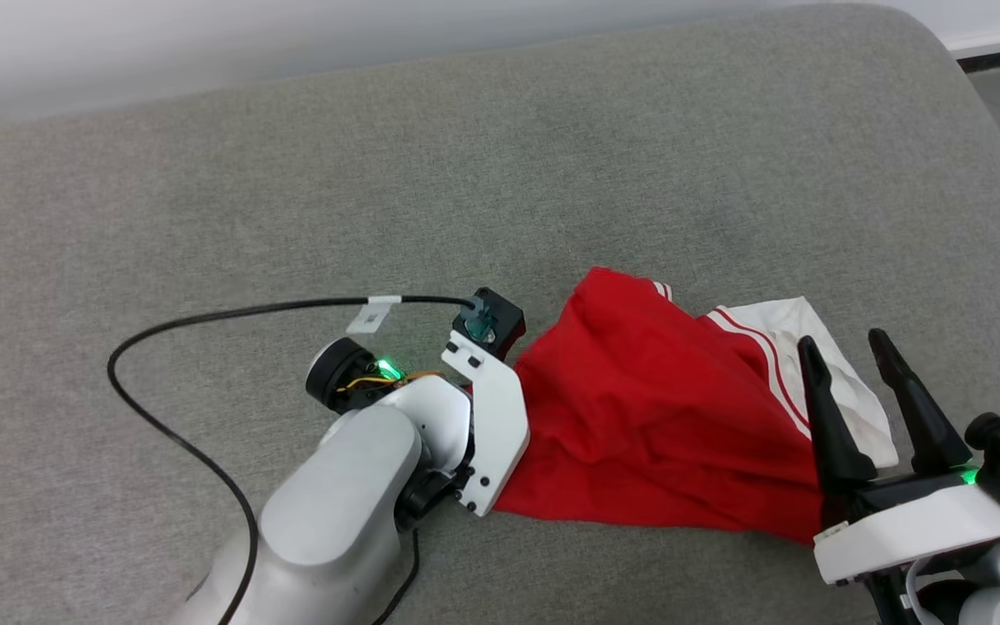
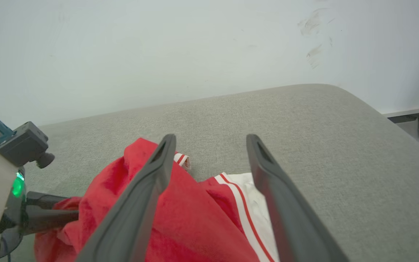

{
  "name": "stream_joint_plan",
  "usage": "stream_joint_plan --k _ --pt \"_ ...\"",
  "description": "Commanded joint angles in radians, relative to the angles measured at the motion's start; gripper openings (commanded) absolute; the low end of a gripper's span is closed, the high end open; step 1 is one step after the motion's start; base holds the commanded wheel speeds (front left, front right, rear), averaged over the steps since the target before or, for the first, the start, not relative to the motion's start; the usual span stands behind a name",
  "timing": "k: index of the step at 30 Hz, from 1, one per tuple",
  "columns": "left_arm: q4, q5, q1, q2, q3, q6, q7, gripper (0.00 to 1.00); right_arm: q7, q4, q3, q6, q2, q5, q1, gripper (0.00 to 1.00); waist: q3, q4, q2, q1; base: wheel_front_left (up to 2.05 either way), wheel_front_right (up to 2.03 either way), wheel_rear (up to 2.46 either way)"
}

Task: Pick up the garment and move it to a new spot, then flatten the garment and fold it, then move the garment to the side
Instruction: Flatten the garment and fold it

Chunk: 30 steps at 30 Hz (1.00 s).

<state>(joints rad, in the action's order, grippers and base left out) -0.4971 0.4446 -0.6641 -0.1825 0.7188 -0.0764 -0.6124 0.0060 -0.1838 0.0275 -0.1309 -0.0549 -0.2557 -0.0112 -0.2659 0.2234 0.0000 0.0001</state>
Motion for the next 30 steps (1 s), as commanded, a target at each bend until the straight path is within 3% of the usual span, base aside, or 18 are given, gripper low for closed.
stream_joint_plan --k 1,5,9,19,24,28,29,30 --pt "-0.005 -0.007 0.025 -0.010 -0.006 0.016 0.023 0.00 0.001 0.003 -0.004 0.000 0.004 0.001 0.006 1.00 0.013 -0.013 0.0000 -0.0001 0.00 0.00 0.00" --pt "0.064 -0.013 0.037 -0.029 -0.047 0.058 0.128 0.00 0.014 -0.003 -0.008 0.000 0.004 0.003 0.015 1.00 0.047 -0.046 0.0000 -0.0001 0.00 0.00 0.00" --pt "0.178 -0.034 0.084 -0.087 -0.093 0.122 0.210 0.00 0.029 -0.019 -0.017 0.000 0.004 0.012 0.028 1.00 0.081 -0.094 0.0000 -0.0001 0.00 0.00 0.00" --pt "0.474 -0.012 0.425 -0.224 -0.169 0.294 0.258 0.00 0.071 -0.067 -0.035 0.000 0.005 0.036 0.071 1.00 0.142 -0.199 0.0000 -0.0001 0.00 0.00 0.00" --pt "0.521 0.066 0.637 -0.222 -0.186 0.358 0.246 0.00 0.084 -0.082 -0.035 0.000 0.005 0.042 0.085 1.00 0.160 -0.222 0.0000 -0.0001 0.00 0.00 0.00" --pt "0.513 0.108 0.707 -0.195 -0.197 0.376 0.269 0.03 0.085 -0.095 -0.030 0.000 -0.002 0.066 0.088 1.00 0.169 -0.228 0.0000 -0.0001 0.00 0.00 0.00" --pt "0.508 0.119 0.718 -0.185 -0.202 0.380 0.279 0.67 0.083 -0.100 -0.030 0.000 -0.006 0.077 0.089 1.00 0.170 -0.230 0.0000 -0.0001 0.00 0.00 0.00" --pt "0.502 0.125 0.725 -0.179 -0.201 0.378 0.286 1.00 0.084 -0.103 -0.028 0.000 -0.004 0.073 0.091 1.00 0.173 -0.230 0.0000 -0.0001 0.00 0.00 0.00"
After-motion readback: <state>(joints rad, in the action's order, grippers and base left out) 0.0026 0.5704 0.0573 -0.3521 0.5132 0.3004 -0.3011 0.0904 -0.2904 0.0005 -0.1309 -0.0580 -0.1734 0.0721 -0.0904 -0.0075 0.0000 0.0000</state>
